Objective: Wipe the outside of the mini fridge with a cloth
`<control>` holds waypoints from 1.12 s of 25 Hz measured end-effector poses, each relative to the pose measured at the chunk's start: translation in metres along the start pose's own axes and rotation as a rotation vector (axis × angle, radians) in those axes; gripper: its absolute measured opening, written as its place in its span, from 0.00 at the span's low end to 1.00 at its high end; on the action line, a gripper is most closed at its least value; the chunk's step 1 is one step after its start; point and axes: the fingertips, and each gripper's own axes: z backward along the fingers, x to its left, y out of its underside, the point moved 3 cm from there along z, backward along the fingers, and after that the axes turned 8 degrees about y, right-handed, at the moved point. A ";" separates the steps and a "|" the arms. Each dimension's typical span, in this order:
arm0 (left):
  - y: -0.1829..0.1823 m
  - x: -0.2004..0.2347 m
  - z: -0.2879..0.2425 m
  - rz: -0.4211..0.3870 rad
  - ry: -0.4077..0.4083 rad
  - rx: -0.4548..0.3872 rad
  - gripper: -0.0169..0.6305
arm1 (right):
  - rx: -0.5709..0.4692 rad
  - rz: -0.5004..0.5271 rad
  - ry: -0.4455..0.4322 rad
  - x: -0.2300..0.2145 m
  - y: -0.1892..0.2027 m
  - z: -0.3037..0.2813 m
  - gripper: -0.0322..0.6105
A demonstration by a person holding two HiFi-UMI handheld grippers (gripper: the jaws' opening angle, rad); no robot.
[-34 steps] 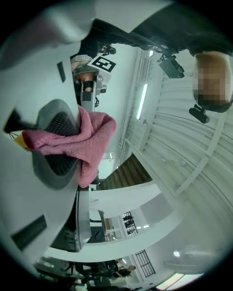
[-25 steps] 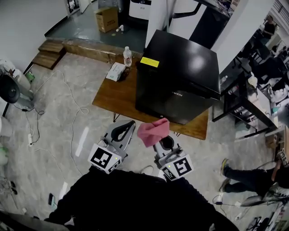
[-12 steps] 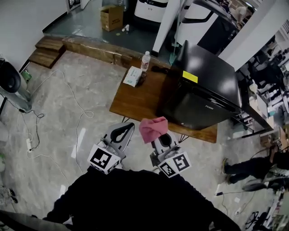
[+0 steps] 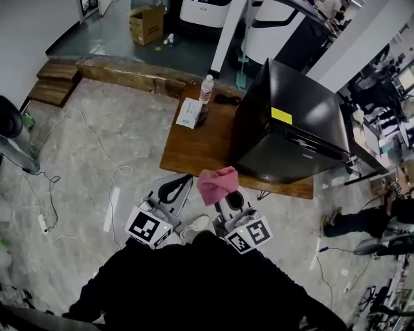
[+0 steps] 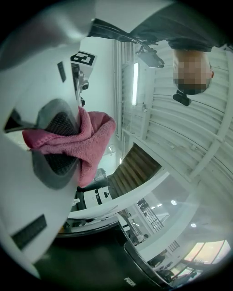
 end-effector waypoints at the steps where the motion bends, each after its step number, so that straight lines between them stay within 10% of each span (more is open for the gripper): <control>1: 0.001 0.005 -0.005 -0.003 0.003 -0.001 0.03 | 0.000 0.009 0.007 -0.005 0.002 -0.005 0.14; 10: 0.000 0.057 -0.066 -0.044 0.030 0.039 0.03 | -0.046 0.133 0.013 -0.050 -0.007 -0.053 0.14; 23: 0.001 0.138 -0.167 -0.088 0.123 0.058 0.03 | -0.176 -0.210 0.201 -0.156 -0.023 -0.119 0.14; 28: 0.010 0.175 -0.217 -0.065 0.297 0.066 0.04 | -0.258 -0.329 0.377 -0.190 -0.019 -0.150 0.14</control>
